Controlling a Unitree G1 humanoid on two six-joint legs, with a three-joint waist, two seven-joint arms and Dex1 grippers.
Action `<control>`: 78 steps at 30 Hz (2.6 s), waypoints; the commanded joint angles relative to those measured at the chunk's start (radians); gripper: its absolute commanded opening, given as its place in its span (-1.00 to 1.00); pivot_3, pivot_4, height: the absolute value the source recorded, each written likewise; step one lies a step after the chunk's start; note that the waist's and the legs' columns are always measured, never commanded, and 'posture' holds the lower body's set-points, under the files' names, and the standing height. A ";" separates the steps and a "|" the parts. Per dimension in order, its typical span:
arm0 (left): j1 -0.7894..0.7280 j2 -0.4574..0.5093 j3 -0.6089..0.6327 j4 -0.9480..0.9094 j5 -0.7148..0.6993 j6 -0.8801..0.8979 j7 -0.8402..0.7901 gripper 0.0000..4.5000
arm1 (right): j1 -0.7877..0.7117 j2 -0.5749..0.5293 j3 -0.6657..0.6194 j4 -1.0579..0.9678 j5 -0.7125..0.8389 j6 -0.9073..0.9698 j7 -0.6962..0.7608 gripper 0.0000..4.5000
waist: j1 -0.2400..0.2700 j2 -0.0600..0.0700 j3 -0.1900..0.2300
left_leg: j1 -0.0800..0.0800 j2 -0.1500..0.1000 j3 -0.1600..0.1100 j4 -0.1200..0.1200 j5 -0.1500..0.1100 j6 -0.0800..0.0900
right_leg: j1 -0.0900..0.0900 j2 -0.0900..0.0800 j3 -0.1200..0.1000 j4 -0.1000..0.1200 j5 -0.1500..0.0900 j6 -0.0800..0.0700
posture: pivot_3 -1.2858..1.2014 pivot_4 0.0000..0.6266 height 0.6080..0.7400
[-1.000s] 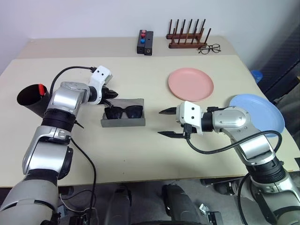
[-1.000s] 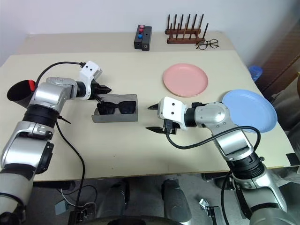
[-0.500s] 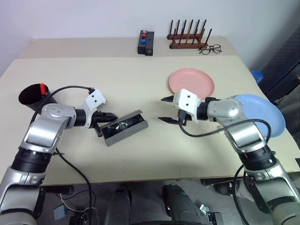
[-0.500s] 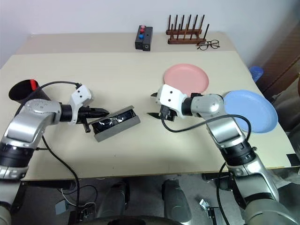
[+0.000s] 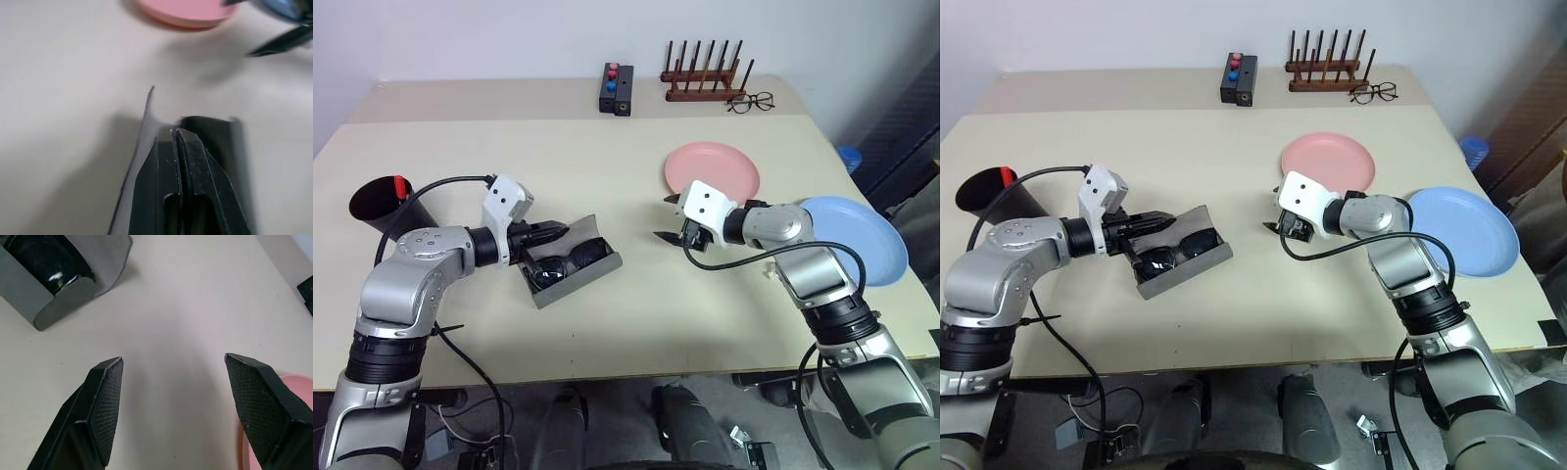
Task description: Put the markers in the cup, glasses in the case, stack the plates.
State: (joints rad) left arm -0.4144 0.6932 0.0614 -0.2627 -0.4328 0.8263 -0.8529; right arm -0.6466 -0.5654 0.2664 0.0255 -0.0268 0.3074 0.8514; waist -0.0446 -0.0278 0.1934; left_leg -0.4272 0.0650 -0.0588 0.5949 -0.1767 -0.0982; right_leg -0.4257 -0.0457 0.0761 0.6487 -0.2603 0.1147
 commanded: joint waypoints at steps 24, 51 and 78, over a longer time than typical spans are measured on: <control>-0.063 0.087 0.048 0.214 -0.007 -0.015 0.099 -0.98 | 0.128 -0.008 -0.044 -0.338 0.304 0.155 0.162 0.50 | 0.006 0.000 0.000 | 0.000 0.000 -0.001 0.001 0.000 0.000 | 0.001 0.000 0.000 0.000 -0.001 -0.002 | 0.03 -0.52 1.00; 0.162 0.124 -0.102 -0.035 0.035 -0.114 -0.045 -0.98 | 0.117 0.009 -0.030 -0.309 0.289 0.128 0.123 0.50 | 0.002 0.000 0.000 | 0.001 0.000 0.000 0.001 0.000 0.000 | 0.001 0.000 0.000 0.000 -0.001 -0.003 | 0.03 -0.52 1.00; 0.433 0.019 0.310 -0.324 -0.231 -0.259 0.022 -1.00 | -0.169 -0.010 0.025 0.522 -0.225 -0.160 -0.270 -0.35 | -0.001 0.000 0.000 | 0.001 0.000 0.001 0.001 0.000 0.000 | 0.001 0.000 0.001 -0.001 0.000 -0.004 | 0.03 -0.52 1.00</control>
State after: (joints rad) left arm 0.0116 0.7038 0.3686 -0.5478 -0.6582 0.5873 -0.8362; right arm -0.7919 -0.5806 0.3078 0.5421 -0.2386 0.1758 0.6005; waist -0.0461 -0.0274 0.1934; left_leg -0.4264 0.0650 -0.0580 0.5962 -0.1768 -0.0982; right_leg -0.4248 -0.0459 0.0771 0.6475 -0.2603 0.1107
